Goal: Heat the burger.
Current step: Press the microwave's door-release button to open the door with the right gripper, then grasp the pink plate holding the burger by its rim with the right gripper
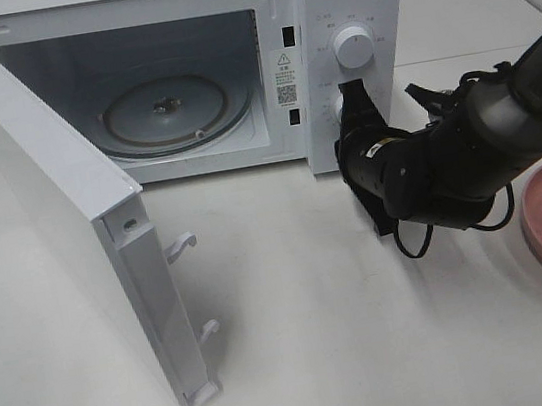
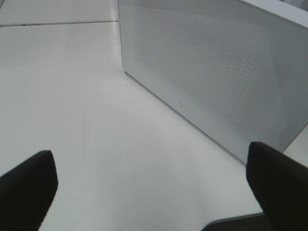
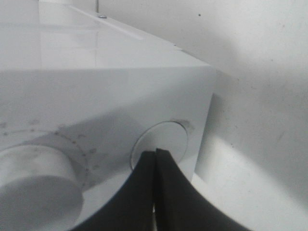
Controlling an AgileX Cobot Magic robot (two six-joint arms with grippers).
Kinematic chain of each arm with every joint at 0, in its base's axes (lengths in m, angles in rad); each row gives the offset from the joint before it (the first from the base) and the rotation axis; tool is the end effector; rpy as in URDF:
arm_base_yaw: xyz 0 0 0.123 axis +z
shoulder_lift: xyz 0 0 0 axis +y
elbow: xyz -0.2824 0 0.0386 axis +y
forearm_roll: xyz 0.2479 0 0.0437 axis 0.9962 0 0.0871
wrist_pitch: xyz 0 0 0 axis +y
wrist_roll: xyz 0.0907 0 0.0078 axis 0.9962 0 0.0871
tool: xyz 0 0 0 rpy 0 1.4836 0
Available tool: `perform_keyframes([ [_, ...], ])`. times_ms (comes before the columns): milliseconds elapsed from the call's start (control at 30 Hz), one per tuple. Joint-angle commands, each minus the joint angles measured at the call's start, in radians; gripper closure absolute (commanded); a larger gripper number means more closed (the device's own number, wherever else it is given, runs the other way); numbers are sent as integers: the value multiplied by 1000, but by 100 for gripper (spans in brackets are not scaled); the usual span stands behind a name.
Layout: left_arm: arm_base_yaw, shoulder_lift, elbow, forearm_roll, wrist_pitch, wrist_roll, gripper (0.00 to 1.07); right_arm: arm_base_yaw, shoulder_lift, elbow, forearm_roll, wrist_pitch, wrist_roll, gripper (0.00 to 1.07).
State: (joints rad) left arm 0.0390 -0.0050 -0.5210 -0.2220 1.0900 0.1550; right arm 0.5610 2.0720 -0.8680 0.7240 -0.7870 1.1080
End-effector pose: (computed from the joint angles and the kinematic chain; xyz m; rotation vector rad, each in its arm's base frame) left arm -0.0098 -0.0182 0.2822 0.1352 2.0261 -0.1434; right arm 0.3367 0.1612 0.0997 1.3651 1.6082 0.9159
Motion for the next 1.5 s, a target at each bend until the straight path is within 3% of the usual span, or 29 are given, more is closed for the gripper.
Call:
perform_keyframes([
  [33,4,-17,3,-9,-15,-1,7,1,-53,28,26,11,-102,107],
  [400,4,-17,3,-9,-15,-1,7,-2,-205,123,-3,246,-396,107],
  [633,4,-17,3,-9,-15,-1,7,-2,-321,133,-200,506,-600,106],
  [867,4,-17,3,-9,-15,-1,7,-2,-398,133,-375,707,-623,105],
  [1167,4,-17,3,-9,-15,-1,7,-2,-554,121,-714,1073,-646,102],
  [1400,4,-17,3,-9,-15,-1,7,-2,-655,103,-791,1286,-748,99],
  [1467,4,-17,3,-9,-15,-1,7,-2,-700,100,-807,1357,-805,89],
  [1500,4,-17,3,-9,-15,-1,7,-2,-700,100,-807,1357,-805,89],
])
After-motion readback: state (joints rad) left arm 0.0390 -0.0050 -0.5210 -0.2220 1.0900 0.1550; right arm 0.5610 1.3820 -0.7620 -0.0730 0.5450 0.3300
